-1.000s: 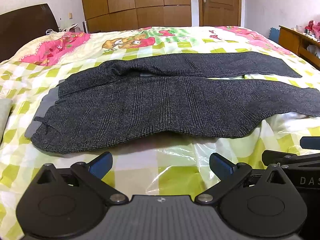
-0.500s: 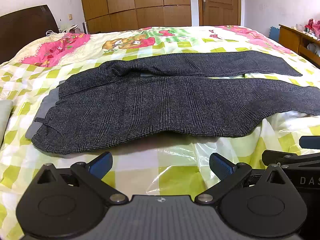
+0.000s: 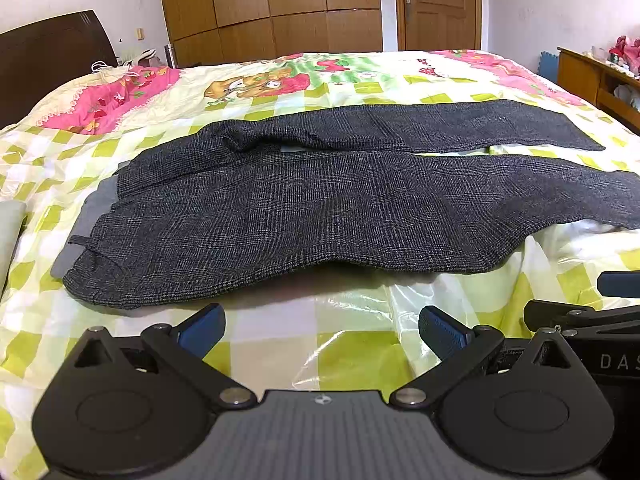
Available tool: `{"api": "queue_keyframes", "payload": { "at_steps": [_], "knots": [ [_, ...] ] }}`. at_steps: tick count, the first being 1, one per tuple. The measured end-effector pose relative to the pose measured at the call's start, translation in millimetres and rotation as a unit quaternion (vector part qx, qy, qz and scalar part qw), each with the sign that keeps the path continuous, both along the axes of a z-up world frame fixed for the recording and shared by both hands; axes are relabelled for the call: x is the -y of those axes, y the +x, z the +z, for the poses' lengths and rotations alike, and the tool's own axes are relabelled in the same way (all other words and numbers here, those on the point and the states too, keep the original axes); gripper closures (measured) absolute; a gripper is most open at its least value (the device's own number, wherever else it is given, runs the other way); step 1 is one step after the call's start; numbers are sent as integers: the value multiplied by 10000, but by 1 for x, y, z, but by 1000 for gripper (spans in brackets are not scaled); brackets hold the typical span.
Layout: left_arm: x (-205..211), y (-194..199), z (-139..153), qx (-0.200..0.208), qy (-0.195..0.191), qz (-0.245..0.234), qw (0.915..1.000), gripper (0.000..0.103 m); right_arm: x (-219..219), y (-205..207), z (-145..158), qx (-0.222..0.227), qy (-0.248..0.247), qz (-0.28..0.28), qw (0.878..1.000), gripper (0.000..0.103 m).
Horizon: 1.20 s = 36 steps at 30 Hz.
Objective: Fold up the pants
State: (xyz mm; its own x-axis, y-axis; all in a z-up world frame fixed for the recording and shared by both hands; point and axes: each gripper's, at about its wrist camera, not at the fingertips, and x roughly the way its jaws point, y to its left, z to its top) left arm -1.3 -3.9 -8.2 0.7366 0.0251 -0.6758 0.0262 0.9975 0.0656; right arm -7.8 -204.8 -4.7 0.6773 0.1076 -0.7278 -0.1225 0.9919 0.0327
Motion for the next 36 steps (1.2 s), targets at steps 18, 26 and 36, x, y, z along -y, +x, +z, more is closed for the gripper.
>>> {"api": "queue_keyframes", "payload": {
  "at_steps": [18, 26, 36],
  "knots": [
    [2, 1, 0, 14, 61, -24, 10000, 0, -1, 0, 0, 1, -6, 1, 10000, 22],
    [2, 1, -1, 15, 70, -34, 10000, 0, -3, -1, -1, -6, -33, 49, 10000, 24],
    [3, 1, -2, 16, 83, -43, 10000, 0, -3, -1, 0, -12, -39, 52, 10000, 25]
  ]
}}
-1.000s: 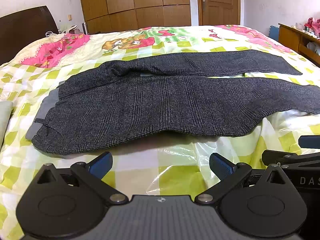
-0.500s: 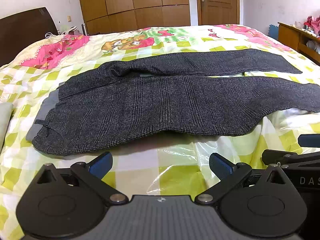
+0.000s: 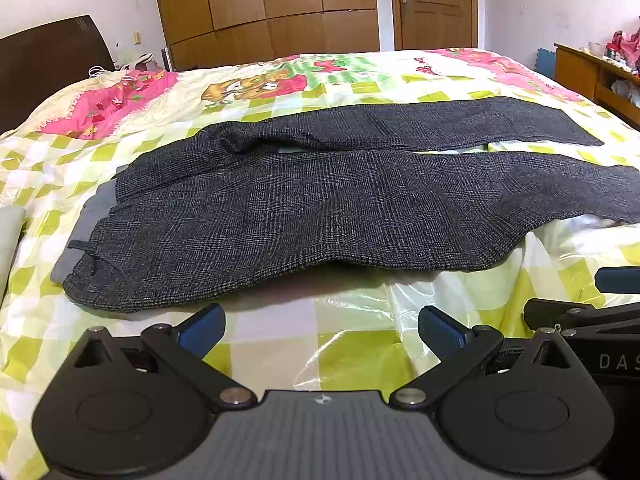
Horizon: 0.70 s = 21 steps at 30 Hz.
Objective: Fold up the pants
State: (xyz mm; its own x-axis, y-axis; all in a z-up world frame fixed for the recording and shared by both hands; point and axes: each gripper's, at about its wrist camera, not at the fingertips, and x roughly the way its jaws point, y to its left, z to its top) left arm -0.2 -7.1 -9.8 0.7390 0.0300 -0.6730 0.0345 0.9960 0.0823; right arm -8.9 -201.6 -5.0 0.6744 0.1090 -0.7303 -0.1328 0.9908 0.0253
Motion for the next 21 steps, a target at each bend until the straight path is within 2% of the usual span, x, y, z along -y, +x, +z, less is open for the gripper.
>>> {"api": "queue_keyframes", "payload": {
  "at_steps": [13, 21],
  "knots": [
    [-13, 5, 0, 66, -25, 137, 9999, 0, -11, 8, 3, -42, -88, 233, 9997, 29],
    [-33, 14, 6, 95, -199, 221, 9995, 0, -28, 18, 11, 93, -192, 454, 9987, 30]
  ]
}}
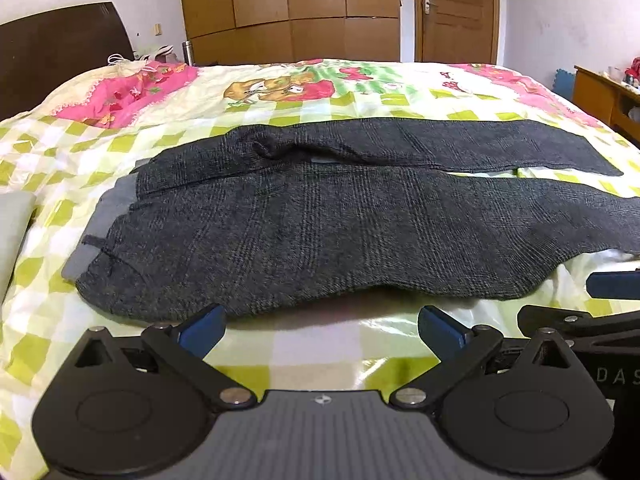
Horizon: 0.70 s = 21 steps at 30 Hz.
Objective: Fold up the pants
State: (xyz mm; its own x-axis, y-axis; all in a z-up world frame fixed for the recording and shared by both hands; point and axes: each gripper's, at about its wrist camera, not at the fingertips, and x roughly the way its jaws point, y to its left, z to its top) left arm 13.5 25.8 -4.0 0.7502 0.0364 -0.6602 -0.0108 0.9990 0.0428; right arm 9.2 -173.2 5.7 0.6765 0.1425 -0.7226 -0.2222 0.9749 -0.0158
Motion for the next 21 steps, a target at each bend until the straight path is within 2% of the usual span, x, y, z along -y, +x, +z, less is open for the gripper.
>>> {"api": "queue_keyframes", "payload": {
  "at_steps": [3, 6, 11, 16, 20, 21],
  "knots": [
    [-18, 7, 8, 122, 54, 2, 9999, 0, -6, 6, 3, -21, 45, 62, 10000, 30],
    [-49, 14, 15, 312, 372, 303, 9984, 0, -19, 14, 8, 55, 53, 236, 9997, 30],
    [-132, 27, 13, 207, 561, 888, 9943, 0, -59, 35, 11, 230, -88, 922, 9954, 29],
    [-193, 44, -3, -1, 615, 1036, 9927, 0, -123, 53, 2, 238, -216, 1921, 9809, 29],
    [-215, 61, -23, -252, 724, 818, 9937, 0, -170, 54, -8, 355, -390, 2690, 9617, 29],
    [-218, 65, -28, -325, 686, 725, 9945, 4, -179, 53, -11, 379, -450, 2852, 9567, 29]
  ]
}}
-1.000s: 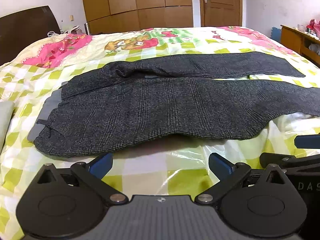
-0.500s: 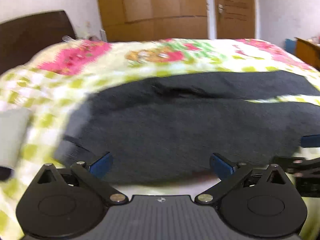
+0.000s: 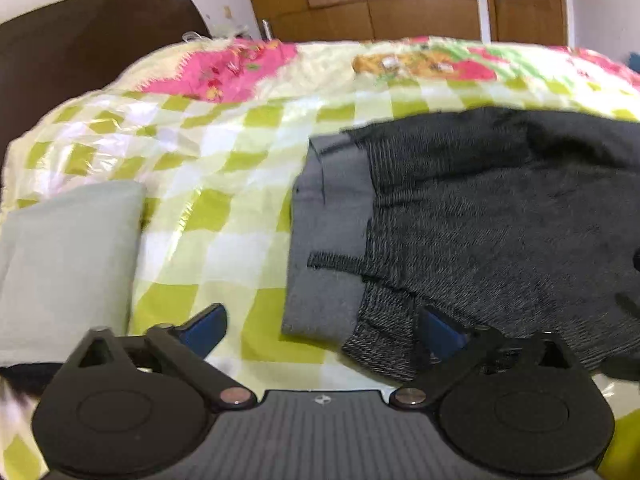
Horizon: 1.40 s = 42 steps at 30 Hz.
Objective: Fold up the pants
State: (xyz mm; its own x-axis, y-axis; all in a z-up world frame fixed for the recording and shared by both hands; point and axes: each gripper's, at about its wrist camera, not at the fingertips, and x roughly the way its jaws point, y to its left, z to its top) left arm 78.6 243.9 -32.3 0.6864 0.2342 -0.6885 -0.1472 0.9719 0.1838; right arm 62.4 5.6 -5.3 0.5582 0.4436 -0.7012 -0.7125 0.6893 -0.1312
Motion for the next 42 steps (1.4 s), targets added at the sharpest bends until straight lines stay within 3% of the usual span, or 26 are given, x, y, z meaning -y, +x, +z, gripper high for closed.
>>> {"api": "queue_keyframes", "payload": {
  "at_steps": [2, 4, 8, 11, 15, 16, 21, 24, 28, 31, 36, 42],
  "knots": [
    [-5, 3, -7, -134, -328, -191, 9992, 19, -15, -3, -6, 49, -141, 293, 9995, 29],
    [-9, 5, -9, -158, -518, -226, 9983, 21, -31, -4, -15, 53, -298, 544, 9981, 29],
    [-9, 6, -8, -144, -394, -297, 9987, 27, -58, 1, -32, 121, -662, 759, 9948, 32],
    [-17, 4, -5, -153, -527, -324, 9980, 34, -66, 7, -33, -8, -657, 764, 9949, 36],
    [-24, -1, -1, -240, -410, -382, 9981, 36, -72, -3, -29, -119, -647, 881, 9939, 62],
    [-27, -2, 0, -265, -330, -378, 9984, 37, -75, -7, -28, -177, -639, 962, 9931, 79],
    [-47, -20, 4, -367, -287, -197, 9987, 38, -94, -21, -25, -466, -554, 1228, 9898, 84],
    [-63, -35, 4, -523, -381, -80, 9979, 52, -103, -29, -24, -720, -365, 1385, 9871, 85],
    [-72, -54, 0, -534, -203, 168, 9982, 52, -123, -54, -25, -908, -240, 1841, 9784, 87],
    [-75, -64, 7, -386, -365, 354, 9980, 52, -137, -65, -28, -940, -223, 1960, 9758, 85],
    [-58, -76, 25, 7, -215, 379, 9991, 52, -115, -58, -9, -1215, 132, 1577, 9799, 81],
    [3, -64, 45, 303, -576, -320, 9974, 52, -19, -28, 20, -1164, 563, 142, 9915, 79]
  ]
}}
